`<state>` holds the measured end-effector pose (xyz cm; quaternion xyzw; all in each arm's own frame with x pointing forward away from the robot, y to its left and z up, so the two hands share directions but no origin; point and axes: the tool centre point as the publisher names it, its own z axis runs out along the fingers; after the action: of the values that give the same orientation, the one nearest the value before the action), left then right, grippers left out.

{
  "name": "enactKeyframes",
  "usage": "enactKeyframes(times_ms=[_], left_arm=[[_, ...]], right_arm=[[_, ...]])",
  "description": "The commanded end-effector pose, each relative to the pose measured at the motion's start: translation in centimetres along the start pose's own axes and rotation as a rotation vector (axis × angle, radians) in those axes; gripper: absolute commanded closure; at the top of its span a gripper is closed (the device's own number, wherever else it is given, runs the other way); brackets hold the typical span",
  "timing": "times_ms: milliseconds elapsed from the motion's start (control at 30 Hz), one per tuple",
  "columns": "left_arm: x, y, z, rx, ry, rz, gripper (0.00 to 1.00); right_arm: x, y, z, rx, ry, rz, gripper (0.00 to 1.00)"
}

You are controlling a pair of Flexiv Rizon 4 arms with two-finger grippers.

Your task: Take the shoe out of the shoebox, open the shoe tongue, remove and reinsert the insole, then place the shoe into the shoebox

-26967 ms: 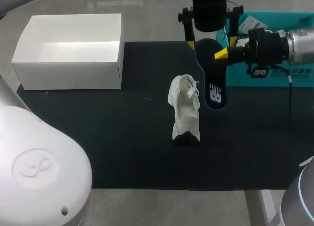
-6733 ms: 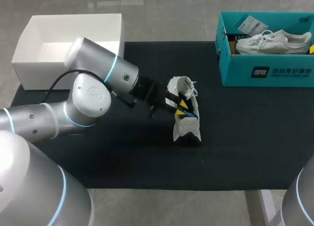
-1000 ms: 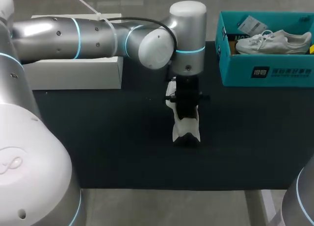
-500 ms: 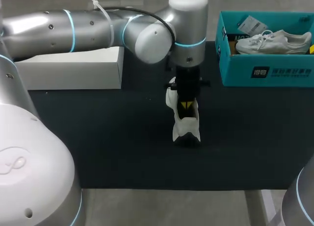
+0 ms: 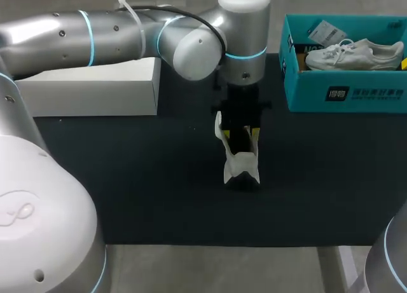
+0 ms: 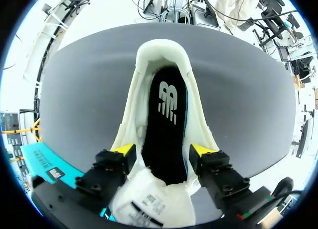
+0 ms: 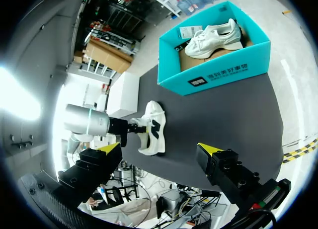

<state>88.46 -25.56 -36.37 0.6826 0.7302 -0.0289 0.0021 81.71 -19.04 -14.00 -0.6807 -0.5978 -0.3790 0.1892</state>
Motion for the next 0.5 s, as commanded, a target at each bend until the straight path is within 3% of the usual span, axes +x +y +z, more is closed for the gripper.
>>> enactKeyframes(times_ms=[33,267,500], left_arm=[[0.3,-0.5,-0.9,-0.01,-0.007,0.01,0.0],[0.2,-0.3,-1.4,-0.014,-0.023,0.009,0.0],[-0.4,1.3,-2.8,-0.048,-0.024,0.001,0.0]], right_arm=[[0.0,-0.1,0.0,-0.001,-0.002,0.001,0.0],[0.0,-0.1,0.0,-0.001,-0.002,0.001,0.0],[0.0,-0.1,0.0,-0.001,-0.002,0.001,0.0]])
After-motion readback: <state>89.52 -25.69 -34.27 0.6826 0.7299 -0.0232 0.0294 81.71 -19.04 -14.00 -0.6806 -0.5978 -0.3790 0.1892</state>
